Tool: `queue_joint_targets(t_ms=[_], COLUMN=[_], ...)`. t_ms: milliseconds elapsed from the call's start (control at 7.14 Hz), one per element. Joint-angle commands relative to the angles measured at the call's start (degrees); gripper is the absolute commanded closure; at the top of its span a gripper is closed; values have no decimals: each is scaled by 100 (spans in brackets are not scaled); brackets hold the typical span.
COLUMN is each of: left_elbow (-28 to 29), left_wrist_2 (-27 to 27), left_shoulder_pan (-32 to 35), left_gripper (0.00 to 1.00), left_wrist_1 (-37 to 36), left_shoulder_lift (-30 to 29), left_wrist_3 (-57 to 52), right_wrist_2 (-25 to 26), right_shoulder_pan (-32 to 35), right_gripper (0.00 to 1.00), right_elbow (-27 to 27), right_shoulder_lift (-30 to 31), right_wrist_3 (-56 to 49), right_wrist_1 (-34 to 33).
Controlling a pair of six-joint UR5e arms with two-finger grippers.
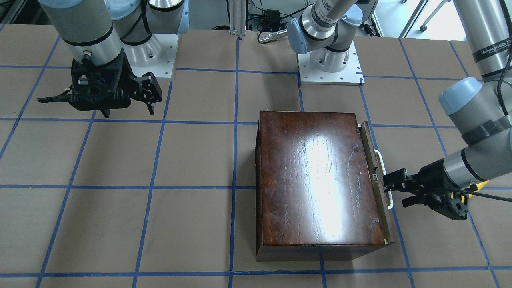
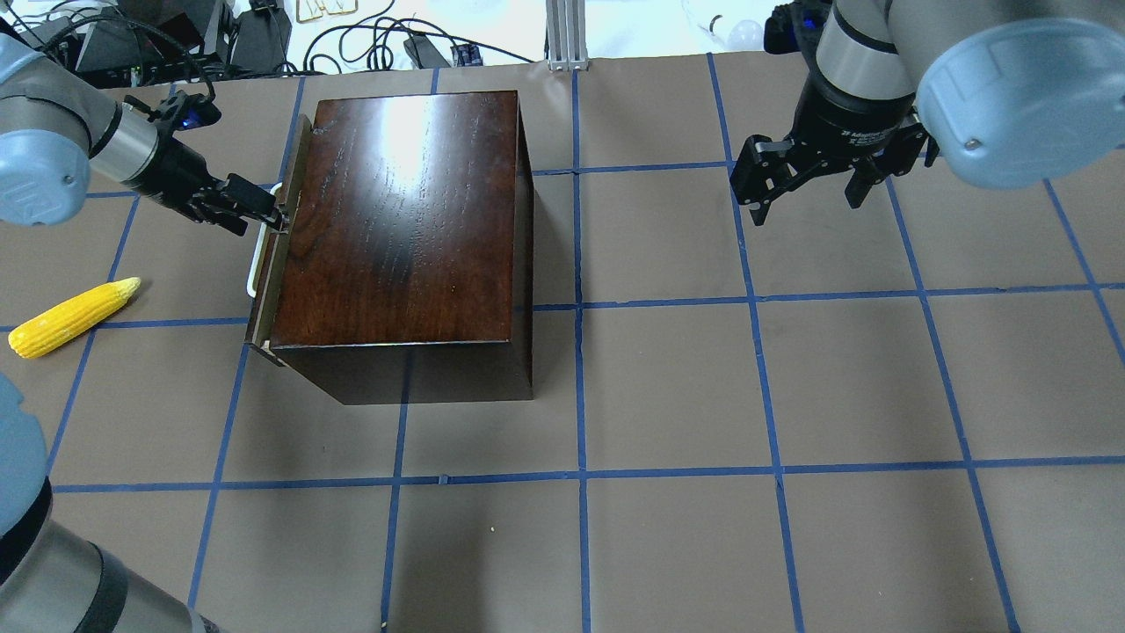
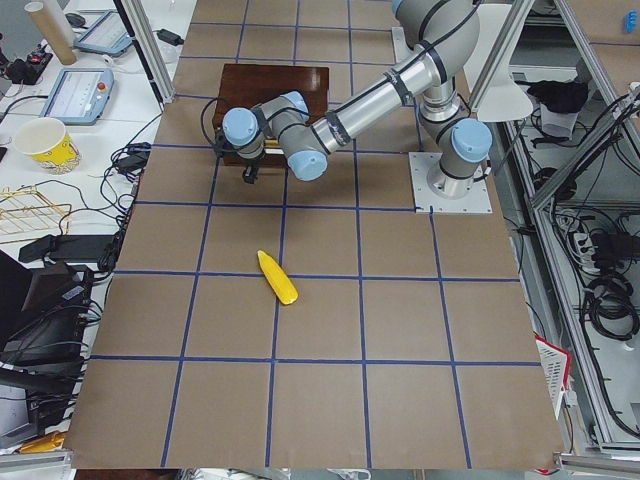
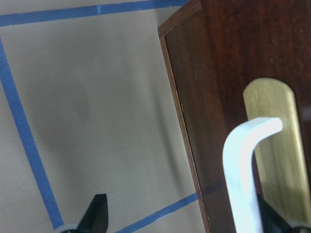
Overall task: Open drawer and put corn inside
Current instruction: 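Pull the drawer outward by its handle with the left gripper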
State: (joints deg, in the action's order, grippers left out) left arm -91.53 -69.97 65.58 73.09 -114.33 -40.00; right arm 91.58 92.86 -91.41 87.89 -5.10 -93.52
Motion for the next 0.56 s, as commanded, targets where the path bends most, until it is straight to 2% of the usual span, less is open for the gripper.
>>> queue_joint_targets(t_ms=[0, 420], left_elbow=[30, 39], left_wrist_2=[-131, -139], left_shoulder_pan=[-1, -27], left_gripper=[0, 0], left_wrist_1=[3, 12], left_shoulder_lift=[-2, -2], left_wrist_3=[-17, -96], right_wrist_2=[0, 0], right_shoulder_pan=[4, -14], right_gripper=[0, 0], right_elbow=[0, 0], right_shoulder_lift=[0, 0], right_wrist_3=[0, 0], right_wrist_1=[0, 0])
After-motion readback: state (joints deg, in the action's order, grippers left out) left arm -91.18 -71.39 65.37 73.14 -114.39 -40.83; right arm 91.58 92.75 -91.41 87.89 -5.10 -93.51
